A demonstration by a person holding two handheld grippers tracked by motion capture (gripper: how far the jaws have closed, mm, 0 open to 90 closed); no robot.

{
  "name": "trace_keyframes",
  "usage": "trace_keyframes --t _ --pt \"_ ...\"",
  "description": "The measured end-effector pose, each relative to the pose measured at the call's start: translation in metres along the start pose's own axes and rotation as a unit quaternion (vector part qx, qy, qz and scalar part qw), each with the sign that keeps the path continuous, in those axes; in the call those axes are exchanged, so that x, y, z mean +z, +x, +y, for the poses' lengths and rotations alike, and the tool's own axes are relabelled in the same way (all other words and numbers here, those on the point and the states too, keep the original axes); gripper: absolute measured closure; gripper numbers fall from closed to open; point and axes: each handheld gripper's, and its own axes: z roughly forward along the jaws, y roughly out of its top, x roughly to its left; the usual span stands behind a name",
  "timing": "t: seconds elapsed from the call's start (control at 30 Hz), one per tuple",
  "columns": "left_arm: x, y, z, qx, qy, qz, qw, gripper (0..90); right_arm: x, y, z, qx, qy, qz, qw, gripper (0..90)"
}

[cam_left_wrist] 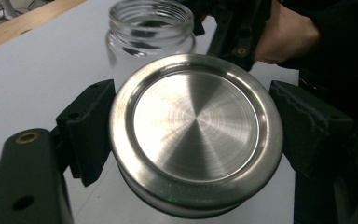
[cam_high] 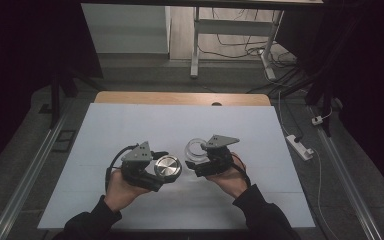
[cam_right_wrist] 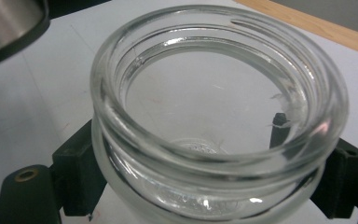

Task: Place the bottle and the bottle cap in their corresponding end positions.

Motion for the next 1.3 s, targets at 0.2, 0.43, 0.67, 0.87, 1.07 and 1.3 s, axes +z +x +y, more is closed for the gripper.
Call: trace_keyframes --t 0.2,0.43,0.67,0.87,1.07,1.3 --pt "0.008 -0.006 -0.006 0.009 0.012 0.004 0.9999 19.7 0.005 -0.006 0.002 0.001 0.001 -0.01 1.0 14.8" --pt "0.018 -0.013 -0.017 0.008 0.023 0.007 0.9997 19.7 0.011 -0.012 0.008 0.003 0.0 -0.017 0.9999 14.8" --pt "0.027 -0.015 -0.022 0.011 0.027 0.008 0.9995 19.7 0.018 -0.018 0.013 0.005 -0.003 -0.021 0.9998 14.8" --pt "0.034 -0.015 -0.025 0.013 0.029 0.012 0.9994 19.7 0.024 -0.021 0.018 0.006 -0.004 -0.023 0.9997 14.8" --pt "0.042 -0.014 -0.028 0.014 0.031 0.015 0.9993 19.7 0.032 -0.023 0.022 0.005 -0.004 -0.024 0.9997 14.8" --pt "0.052 -0.01 -0.034 0.016 0.034 0.026 0.999 19.7 0.044 -0.029 0.025 0.007 -0.001 -0.031 0.9995 14.8"
